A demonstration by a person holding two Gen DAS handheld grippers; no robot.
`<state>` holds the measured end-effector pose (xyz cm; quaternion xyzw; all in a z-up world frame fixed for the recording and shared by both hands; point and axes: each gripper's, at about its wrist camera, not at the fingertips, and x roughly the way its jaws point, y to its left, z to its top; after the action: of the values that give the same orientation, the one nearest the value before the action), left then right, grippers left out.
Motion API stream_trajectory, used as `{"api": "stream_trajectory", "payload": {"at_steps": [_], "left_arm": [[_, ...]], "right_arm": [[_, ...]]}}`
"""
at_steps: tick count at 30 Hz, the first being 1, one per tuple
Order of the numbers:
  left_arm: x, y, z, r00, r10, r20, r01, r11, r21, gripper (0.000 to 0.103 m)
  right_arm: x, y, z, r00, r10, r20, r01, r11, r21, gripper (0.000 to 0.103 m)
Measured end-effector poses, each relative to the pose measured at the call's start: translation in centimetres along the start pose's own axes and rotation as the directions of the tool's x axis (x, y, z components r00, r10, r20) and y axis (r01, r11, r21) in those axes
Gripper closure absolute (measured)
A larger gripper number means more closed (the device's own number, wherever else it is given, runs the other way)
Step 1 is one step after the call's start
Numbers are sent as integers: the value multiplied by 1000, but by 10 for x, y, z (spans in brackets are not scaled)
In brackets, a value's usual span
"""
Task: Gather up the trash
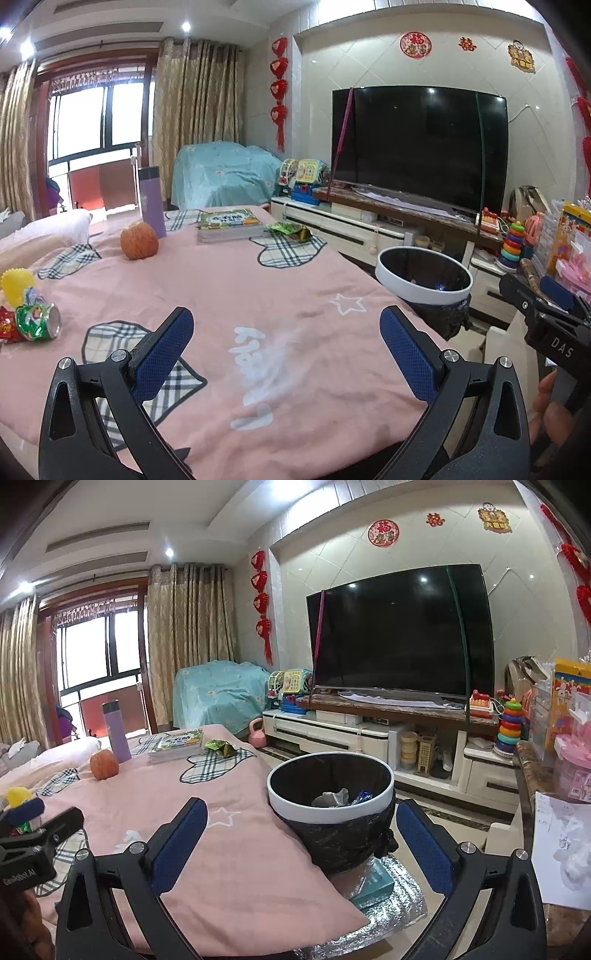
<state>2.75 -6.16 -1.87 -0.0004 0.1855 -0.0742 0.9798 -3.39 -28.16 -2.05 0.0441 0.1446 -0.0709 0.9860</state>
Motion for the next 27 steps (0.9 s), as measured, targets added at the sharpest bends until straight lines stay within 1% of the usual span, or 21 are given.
{"api": "stream_trajectory", "payload": {"at_steps": [13, 27], "left_arm": [[-6, 2, 1, 999, 33, 13, -34, 999, 15, 0], [-8, 0, -1, 999, 30, 15, -30, 999, 25, 0]], "right_arm": [[-4, 3, 1, 1000, 13, 4, -13, 1000, 4, 0], [-5, 2, 1, 1000, 30, -1, -30, 999, 15, 0]]}}
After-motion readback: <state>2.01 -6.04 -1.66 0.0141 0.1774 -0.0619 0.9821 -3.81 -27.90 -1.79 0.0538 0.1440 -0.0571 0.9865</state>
